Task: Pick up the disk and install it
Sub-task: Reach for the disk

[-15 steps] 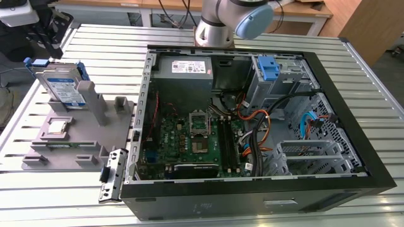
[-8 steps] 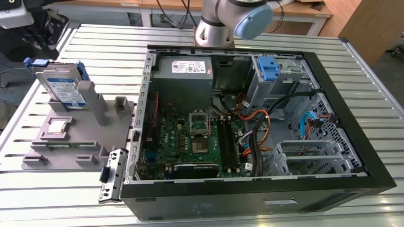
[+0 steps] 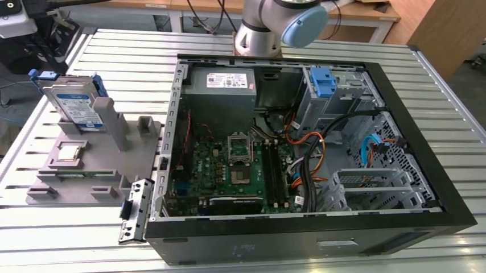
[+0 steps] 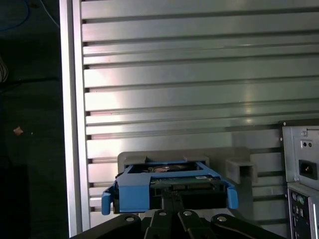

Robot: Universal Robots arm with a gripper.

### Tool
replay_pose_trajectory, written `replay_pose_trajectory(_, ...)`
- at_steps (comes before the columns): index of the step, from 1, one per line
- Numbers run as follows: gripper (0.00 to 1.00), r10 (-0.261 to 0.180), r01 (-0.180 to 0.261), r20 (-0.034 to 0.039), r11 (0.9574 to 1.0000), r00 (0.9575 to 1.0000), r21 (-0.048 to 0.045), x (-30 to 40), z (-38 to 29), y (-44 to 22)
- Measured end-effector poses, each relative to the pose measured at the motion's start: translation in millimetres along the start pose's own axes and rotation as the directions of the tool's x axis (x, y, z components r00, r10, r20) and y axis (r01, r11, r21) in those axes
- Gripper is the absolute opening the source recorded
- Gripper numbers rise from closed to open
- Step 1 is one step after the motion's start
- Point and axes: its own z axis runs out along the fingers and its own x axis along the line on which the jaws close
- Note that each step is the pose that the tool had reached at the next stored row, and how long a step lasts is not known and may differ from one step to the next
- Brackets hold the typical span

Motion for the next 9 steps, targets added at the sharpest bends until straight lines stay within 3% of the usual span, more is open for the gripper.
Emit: replay_pose_trajectory(9,0.11,0.0,0.0,0.0,1.0,1.0,0.0013,-0.1,1.6,-2.0)
